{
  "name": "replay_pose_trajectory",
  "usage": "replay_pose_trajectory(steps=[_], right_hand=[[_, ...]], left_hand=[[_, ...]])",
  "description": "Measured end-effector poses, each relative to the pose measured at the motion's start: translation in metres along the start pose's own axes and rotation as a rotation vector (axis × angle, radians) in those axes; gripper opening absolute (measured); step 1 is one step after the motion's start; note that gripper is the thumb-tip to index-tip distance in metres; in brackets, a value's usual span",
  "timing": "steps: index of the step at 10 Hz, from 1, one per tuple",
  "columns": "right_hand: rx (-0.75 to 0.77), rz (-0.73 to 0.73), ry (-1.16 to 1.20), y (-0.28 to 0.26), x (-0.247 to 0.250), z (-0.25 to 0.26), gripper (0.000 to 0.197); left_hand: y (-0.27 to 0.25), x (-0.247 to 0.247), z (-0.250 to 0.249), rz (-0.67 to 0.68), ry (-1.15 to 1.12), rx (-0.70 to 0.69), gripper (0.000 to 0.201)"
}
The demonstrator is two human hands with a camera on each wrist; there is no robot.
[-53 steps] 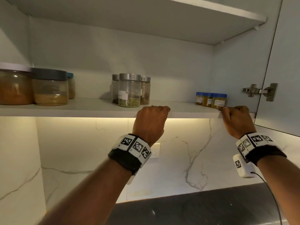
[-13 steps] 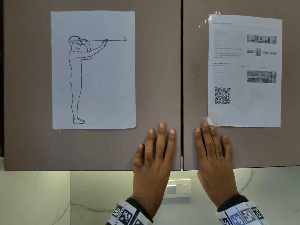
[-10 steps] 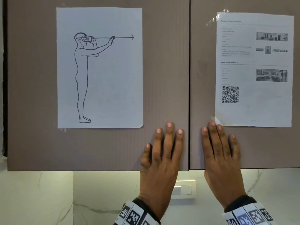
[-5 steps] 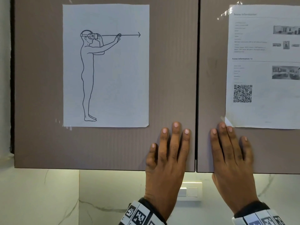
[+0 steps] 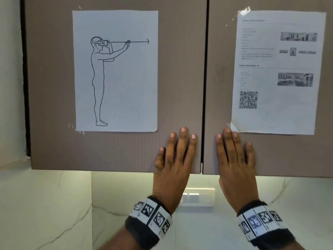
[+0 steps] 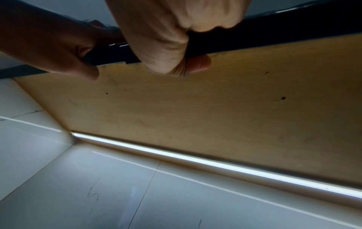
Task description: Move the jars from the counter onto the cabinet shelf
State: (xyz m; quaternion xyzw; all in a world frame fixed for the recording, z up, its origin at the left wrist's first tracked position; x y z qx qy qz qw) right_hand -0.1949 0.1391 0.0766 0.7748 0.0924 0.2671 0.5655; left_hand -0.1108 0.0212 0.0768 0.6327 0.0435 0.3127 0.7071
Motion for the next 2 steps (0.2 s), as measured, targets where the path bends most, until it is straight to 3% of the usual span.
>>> replay_pose_trajectory(steps=[1, 2], right_hand=[[0.056, 0.055, 0.055, -0.011, 0.005, 0.002, 0.076], [0.097, 0.126, 0.270, -0.023, 0.032, -0.010, 0.090]], left_hand=[[-0.011, 0.012, 0.002, 0.072, 0.001, -0.028, 0.073], [-0.064, 0.011, 0.012, 0.171, -0.063, -0.137, 0.096]])
Point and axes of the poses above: each hand's wrist, its own y-axis towards the middle knuckle, its own x-axis out of the back of the hand, z = x × y, the point moved 10 cm from there along y, towards the middle knuckle, and after that the axes turned 2 degrees about -y, right-handed, at the moved point
